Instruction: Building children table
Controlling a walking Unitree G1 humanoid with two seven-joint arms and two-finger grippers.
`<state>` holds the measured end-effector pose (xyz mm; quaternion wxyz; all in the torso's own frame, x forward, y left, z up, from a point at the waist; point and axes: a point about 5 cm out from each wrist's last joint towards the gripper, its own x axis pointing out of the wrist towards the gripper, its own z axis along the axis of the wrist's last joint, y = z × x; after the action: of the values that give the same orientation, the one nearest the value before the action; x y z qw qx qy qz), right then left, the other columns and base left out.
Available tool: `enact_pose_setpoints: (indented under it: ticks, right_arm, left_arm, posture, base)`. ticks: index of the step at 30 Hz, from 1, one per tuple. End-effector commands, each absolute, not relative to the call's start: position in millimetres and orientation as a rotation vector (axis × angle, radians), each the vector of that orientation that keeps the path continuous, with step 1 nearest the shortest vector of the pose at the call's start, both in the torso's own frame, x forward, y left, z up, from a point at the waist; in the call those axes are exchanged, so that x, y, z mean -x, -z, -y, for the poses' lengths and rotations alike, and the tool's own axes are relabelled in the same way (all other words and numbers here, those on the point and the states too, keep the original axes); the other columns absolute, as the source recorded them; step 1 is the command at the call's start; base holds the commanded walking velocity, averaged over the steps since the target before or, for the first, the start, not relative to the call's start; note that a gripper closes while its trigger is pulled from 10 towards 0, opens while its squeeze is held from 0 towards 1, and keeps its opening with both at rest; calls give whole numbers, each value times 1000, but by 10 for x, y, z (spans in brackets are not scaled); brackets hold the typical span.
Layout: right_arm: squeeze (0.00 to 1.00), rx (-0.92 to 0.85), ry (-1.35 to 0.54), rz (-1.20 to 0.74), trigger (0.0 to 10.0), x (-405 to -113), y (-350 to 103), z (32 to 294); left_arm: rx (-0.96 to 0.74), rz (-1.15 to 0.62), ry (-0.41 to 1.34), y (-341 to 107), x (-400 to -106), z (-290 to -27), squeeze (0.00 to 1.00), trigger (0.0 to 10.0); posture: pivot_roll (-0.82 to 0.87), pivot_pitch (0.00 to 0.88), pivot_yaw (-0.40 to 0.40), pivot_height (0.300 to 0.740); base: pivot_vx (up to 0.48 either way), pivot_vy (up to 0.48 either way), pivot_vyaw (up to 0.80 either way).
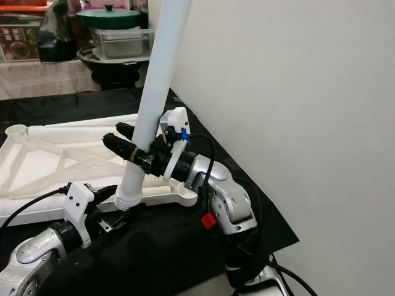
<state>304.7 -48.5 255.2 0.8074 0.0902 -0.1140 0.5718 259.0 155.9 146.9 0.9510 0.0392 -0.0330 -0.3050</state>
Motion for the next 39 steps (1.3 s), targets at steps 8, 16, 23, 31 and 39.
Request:
enact_pose_setpoints:
  ticks: [8,16,23,31,39]
  right_arm:
    - [0,-208,-1294,183,10000,-2915,-2458,365]
    - [0,-224,-1329,165,10000,-2844,-2466,313]
    - [0,-225,-1322,167,10000,-2855,-2496,313]
    - [0,-244,-1311,176,10000,-2882,-2576,320]
    - [0,-261,-1308,169,10000,-2882,-2581,316]
  left_arm:
    - [-89,97,654,-1553,-2655,-1458,0,10000]
    - [-122,73,690,-1495,-2671,-1420,0,10000]
    - [-131,41,720,-1425,-2619,-1387,0,10000]
    - [-134,27,741,-1384,-2586,-1361,0,10000]
    - [-134,30,743,-1375,-2587,-1345,0,10000]
  posture:
    - [83,0,-59,740]
    - [76,0,-54,740]
    - [77,0,-57,740]
    - [77,0,-59,740]
    - [75,0,-61,740]
  base:
    - [0,0,0]
    - [0,0,0]
    - [0,0,0]
    - [0,0,0]
    - [0,0,0]
